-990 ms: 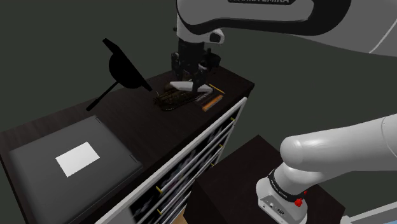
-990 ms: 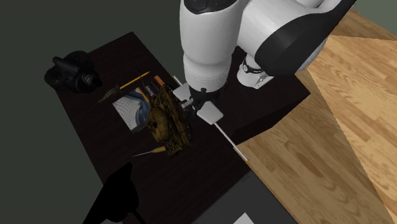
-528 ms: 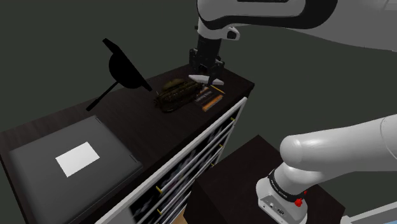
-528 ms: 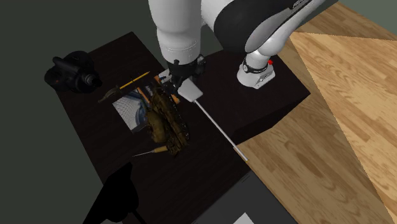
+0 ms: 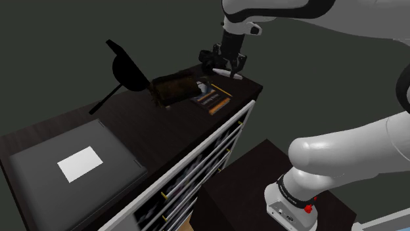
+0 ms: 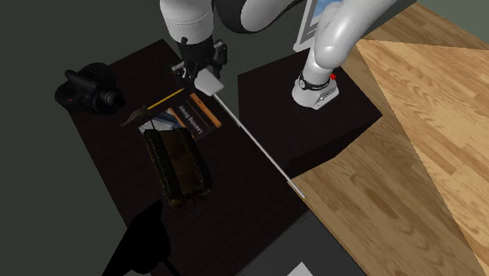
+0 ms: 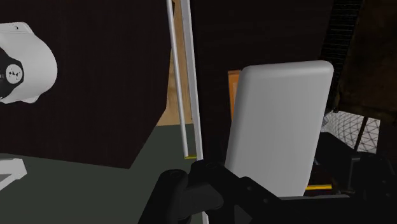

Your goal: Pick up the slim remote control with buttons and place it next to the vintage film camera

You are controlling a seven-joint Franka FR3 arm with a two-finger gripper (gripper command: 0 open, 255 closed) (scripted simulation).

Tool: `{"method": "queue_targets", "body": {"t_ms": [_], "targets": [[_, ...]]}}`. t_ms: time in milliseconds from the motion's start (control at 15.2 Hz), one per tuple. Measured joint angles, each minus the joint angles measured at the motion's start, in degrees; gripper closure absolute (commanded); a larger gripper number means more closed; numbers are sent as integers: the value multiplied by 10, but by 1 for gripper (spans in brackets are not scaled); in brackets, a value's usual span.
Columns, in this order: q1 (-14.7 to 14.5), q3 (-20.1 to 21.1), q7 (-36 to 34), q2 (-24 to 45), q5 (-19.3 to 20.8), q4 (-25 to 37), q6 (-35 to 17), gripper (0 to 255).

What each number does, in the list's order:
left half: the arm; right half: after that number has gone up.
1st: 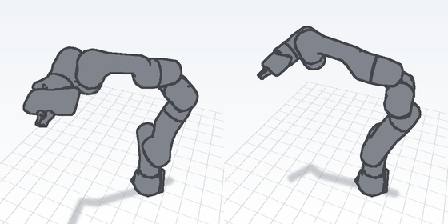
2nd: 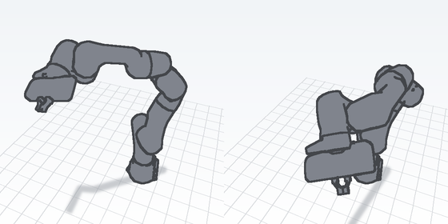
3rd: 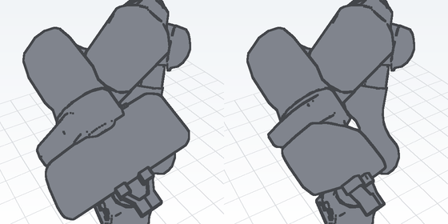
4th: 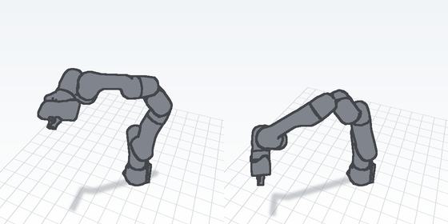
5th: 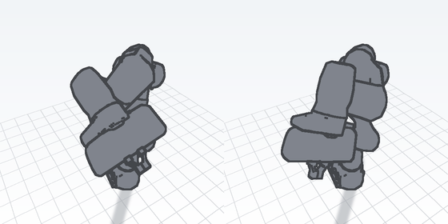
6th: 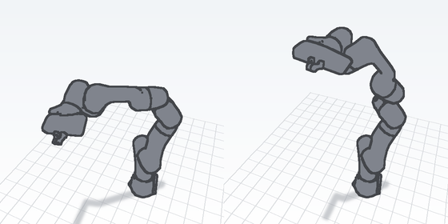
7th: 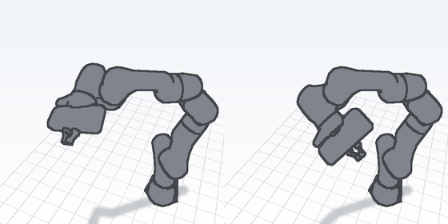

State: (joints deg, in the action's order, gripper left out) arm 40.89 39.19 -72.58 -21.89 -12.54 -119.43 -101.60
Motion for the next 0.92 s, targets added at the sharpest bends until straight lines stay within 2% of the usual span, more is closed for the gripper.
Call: {"method": "queue_targets", "body": {"t_ms": [726, 924], "targets": [[69, -55, 93, 111, 78, 73, -15, 255], [88, -68, 116, 156, 105, 110, -15, 255]]}}
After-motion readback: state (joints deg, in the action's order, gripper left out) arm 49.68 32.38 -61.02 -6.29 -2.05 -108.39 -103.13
